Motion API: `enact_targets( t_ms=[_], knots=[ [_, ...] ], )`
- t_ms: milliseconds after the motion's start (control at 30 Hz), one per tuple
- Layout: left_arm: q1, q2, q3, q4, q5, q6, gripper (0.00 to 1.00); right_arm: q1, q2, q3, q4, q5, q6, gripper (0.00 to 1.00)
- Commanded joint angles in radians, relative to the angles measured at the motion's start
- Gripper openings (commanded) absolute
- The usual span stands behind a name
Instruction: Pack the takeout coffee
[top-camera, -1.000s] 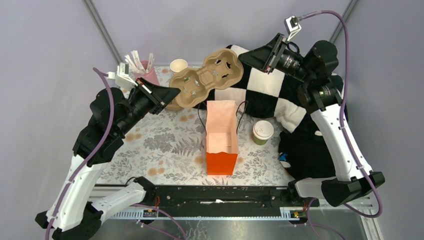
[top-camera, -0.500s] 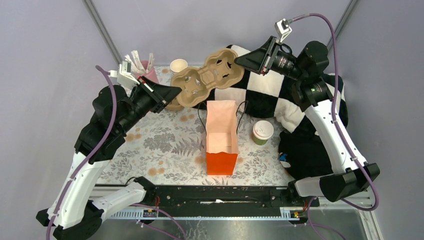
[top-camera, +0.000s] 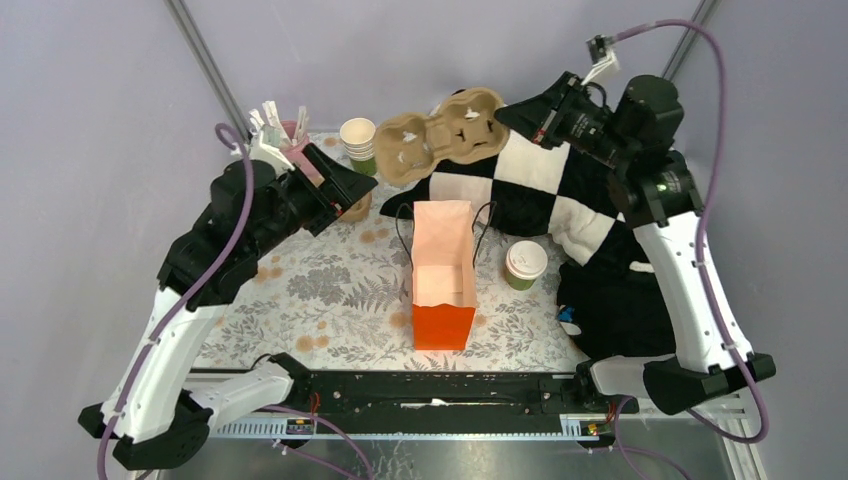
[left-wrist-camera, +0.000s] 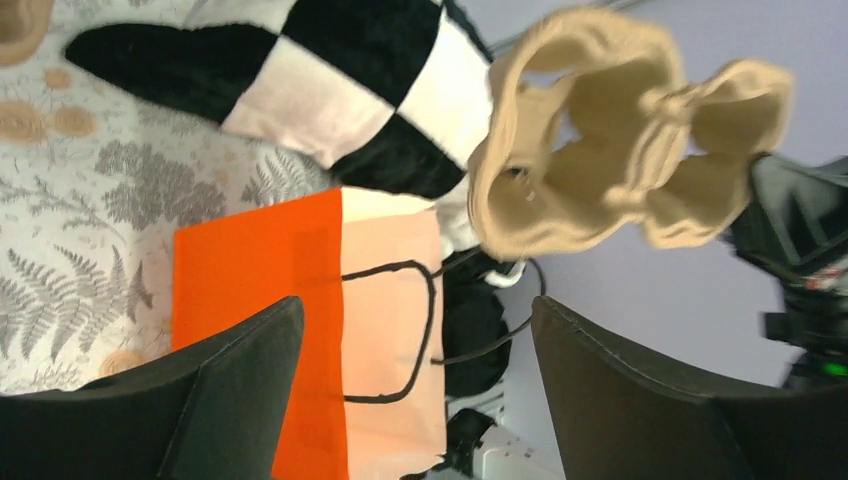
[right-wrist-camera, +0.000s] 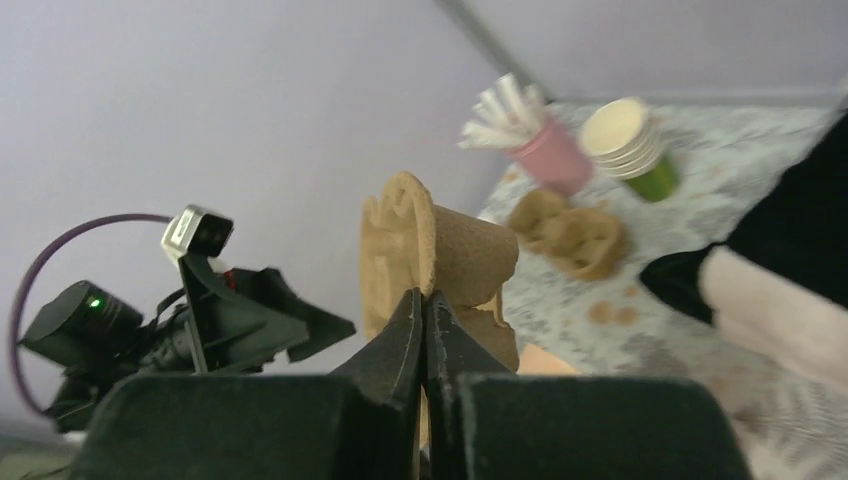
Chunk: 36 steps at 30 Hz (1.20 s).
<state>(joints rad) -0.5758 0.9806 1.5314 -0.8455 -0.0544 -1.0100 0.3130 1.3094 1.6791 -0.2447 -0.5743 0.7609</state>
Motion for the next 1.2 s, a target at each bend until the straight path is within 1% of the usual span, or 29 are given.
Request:
enact_targets(
  t_ms=[0,33,100,167,200,367,400,467,567,667,800,900,967,1067,1167],
  knots=[
    [0.003,0.072,0.012,-0.031,0.150,0.070,0.88,-0.002,-0.060,0.146,-0.305,0.291,-0.294,0.00],
    [0.003,0.095,0.006,-0.006,0.216,0.091,0.89,-0.002,-0.062,0.164,-0.336,0.313,-0.326,0.00],
    [-0.002,0.131,-0.007,0.022,0.305,0.116,0.89,-0.002,-0.064,0.198,-0.384,0.329,-0.381,0.00],
    [-0.008,0.149,-0.022,0.031,0.341,0.136,0.88,-0.002,-0.057,0.229,-0.423,0.302,-0.425,0.00],
    [-0.009,0.156,-0.031,0.031,0.347,0.144,0.85,-0.002,-0.053,0.245,-0.441,0.274,-0.446,0.00],
    [-0.011,0.218,-0.007,-0.058,0.328,0.237,0.55,0.000,-0.043,0.287,-0.505,0.034,-0.555,0.00],
    [-0.012,0.235,0.009,-0.082,0.317,0.275,0.44,0.001,-0.052,0.270,-0.503,0.012,-0.557,0.00],
    [-0.013,0.270,0.056,-0.118,0.292,0.347,0.28,0.003,-0.065,0.237,-0.496,-0.035,-0.552,0.00],
    [-0.014,0.321,0.140,-0.138,0.252,0.466,0.14,0.004,-0.057,0.220,-0.539,-0.087,-0.559,0.00],
    [-0.014,0.372,0.225,-0.141,0.232,0.579,0.00,0.015,-0.062,0.204,-0.575,-0.074,-0.576,0.00],
    [-0.013,0.411,0.274,-0.116,0.261,0.660,0.00,0.056,-0.051,0.221,-0.639,-0.033,-0.604,0.00],
    [-0.013,0.414,0.268,-0.079,0.306,0.684,0.00,0.146,-0.035,0.231,-0.688,0.065,-0.629,0.00],
    [-0.014,0.412,0.254,-0.062,0.340,0.695,0.00,0.207,-0.026,0.229,-0.693,0.120,-0.630,0.00],
    [-0.013,0.390,0.210,-0.037,0.374,0.711,0.00,0.281,0.000,0.239,-0.697,0.153,-0.645,0.00],
    [-0.014,0.351,0.146,0.013,0.404,0.709,0.00,0.345,0.034,0.265,-0.725,0.205,-0.701,0.00]
  ],
)
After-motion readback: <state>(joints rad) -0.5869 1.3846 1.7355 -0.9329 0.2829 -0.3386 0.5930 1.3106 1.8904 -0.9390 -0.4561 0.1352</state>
